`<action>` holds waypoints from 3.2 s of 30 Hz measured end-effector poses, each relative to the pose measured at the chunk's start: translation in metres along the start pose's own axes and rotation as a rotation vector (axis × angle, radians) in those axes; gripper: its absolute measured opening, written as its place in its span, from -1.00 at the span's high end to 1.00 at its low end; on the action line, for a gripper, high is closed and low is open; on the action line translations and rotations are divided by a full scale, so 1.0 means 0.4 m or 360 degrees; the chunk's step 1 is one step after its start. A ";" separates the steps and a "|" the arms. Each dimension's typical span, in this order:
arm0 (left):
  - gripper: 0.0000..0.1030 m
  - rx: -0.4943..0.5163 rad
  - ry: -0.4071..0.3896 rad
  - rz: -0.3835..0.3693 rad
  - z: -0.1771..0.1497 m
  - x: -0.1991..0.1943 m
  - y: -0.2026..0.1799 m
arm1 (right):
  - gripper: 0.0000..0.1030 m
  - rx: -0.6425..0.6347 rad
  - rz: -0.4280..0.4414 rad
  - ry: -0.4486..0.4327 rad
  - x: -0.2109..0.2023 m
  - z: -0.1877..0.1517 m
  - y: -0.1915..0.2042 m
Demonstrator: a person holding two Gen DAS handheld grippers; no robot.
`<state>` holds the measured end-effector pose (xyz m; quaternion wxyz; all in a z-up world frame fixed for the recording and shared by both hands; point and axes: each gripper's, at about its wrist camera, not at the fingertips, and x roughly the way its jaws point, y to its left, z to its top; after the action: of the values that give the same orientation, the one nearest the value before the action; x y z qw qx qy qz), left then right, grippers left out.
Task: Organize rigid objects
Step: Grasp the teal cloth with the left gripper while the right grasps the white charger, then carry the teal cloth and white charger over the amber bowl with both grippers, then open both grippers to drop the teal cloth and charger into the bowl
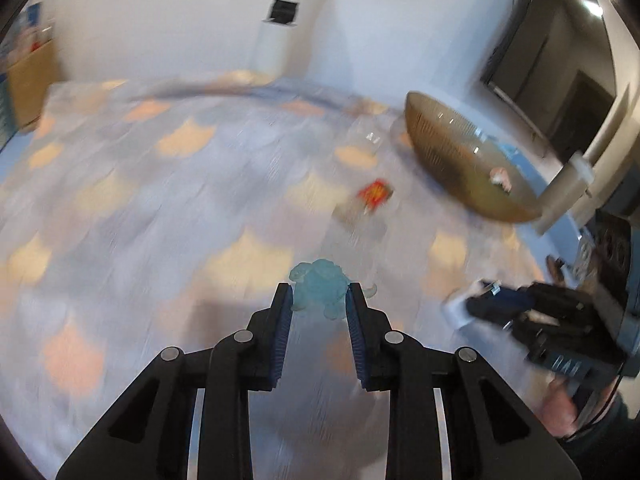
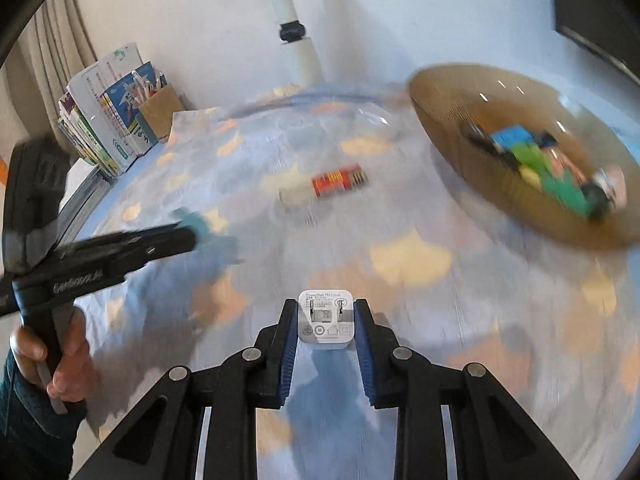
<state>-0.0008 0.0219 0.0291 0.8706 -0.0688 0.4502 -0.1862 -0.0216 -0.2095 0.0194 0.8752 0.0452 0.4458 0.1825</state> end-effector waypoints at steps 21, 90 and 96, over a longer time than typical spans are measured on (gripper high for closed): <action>-0.61 0.0108 0.0069 0.0122 -0.147 -0.053 -0.064 | -0.13 -0.0019 -0.0077 0.0082 -0.040 -0.113 0.018; -0.44 0.0284 -0.0291 -0.0036 0.421 0.196 -0.452 | 0.17 0.0537 -0.0768 -0.0247 -0.179 0.384 -0.549; -0.44 0.0235 -0.0406 -0.0043 0.359 0.013 -0.391 | 0.01 0.0463 -0.0684 -0.0384 -0.302 0.335 -0.413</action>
<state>0.0771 -0.1310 0.1540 0.9208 -0.0337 0.3200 -0.2205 0.0665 -0.3952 0.1519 0.9248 0.0961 0.3593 -0.0797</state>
